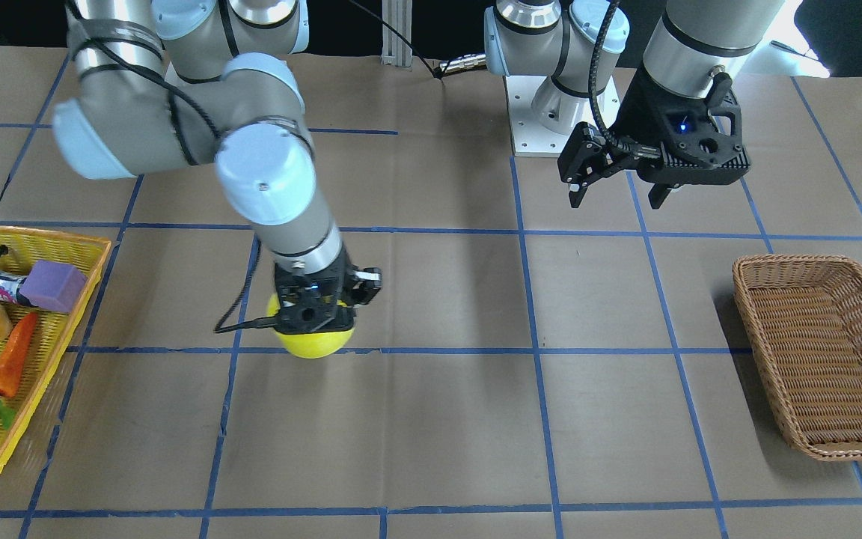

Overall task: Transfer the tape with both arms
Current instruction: 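Lift the tape roll with the right gripper and carry it to table center, then open the right gripper to release the tape and raise it away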

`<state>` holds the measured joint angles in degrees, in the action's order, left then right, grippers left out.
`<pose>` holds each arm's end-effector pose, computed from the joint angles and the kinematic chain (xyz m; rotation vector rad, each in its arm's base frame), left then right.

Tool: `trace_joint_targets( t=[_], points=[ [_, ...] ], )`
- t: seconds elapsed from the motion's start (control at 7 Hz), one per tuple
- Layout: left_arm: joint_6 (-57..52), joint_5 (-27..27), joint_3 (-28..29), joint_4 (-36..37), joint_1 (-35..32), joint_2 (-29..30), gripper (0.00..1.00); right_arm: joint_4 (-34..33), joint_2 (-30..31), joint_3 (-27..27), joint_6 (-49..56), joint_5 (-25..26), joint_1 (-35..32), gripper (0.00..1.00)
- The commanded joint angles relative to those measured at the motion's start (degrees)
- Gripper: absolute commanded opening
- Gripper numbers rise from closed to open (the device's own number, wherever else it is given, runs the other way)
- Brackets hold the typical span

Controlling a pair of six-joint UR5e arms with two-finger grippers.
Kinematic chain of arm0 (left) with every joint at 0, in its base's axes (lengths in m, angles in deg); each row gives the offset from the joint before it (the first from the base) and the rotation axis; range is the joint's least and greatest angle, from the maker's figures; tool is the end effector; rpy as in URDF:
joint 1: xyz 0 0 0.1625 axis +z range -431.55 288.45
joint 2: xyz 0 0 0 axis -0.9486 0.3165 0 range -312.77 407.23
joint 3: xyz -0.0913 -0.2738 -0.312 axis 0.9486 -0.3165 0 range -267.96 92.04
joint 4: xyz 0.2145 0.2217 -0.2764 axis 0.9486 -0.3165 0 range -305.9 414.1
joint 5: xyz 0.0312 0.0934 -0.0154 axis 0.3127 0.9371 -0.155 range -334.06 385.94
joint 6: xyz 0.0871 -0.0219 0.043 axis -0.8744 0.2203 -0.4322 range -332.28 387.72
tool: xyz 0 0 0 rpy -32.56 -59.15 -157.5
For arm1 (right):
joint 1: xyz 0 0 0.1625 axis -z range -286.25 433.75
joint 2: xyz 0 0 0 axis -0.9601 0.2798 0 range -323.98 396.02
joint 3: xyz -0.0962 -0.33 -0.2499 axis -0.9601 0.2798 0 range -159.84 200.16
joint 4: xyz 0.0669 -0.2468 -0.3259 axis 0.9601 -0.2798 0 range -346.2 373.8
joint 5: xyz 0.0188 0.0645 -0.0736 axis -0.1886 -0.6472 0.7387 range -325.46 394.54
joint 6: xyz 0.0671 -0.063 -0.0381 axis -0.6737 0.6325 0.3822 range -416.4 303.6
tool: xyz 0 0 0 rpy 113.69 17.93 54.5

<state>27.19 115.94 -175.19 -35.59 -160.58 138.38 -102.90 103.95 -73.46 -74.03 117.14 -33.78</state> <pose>-0.1248 -0.5057 0.5024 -0.0120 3.1407 -0.0527 0.3244 -0.5419 0.2892 0.0010 3.0131 0.0334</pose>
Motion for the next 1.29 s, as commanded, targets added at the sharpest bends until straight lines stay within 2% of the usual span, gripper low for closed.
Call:
trace_joint_targets(
  t=[0.0, 0.14, 0.29, 0.43, 0.86, 1.0, 1.14],
  points=[
    [0.0, 0.01, -0.13, 0.05, 0.0, 0.17, 1.0, -12.8, -8.83, -0.07, -21.93, 0.81, -12.91, 0.37],
    [0.17, -0.08, -0.57, 0.05, 0.0, 0.08, 1.0, -14.5, -10.09, 0.11, -24.18, 1.51, -14.18, 0.89],
    [0.61, -0.43, -1.18, 0.05, 0.0, -0.09, 1.0, -14.52, -9.49, 0.29, -21.86, 5.08, -14.11, 1.0],
    [0.61, -0.43, -1.54, 0.05, -0.09, -0.18, 1.0, -13.56, -7.22, 0.9, -13.13, 10.08, -12.54, 1.0],
    [0.35, -0.43, -2.06, 0.05, -0.17, 0.08, 1.0, 0.65, 3.66, 4.76, -4.11, 9.95, -1.31, 1.0],
    [1.05, -0.52, -3.89, 0.13, -0.26, 1.39, 1.0, 6.08, 8.13, 5.03, -1.82, 9.95, 2.38, 1.0],
    [4.19, -0.61, -5.83, 3.88, -1.83, 4.45, 1.0, 10.4, 12.27, 5.03, 0.64, 9.95, 6.6, 1.0]
  ],
)
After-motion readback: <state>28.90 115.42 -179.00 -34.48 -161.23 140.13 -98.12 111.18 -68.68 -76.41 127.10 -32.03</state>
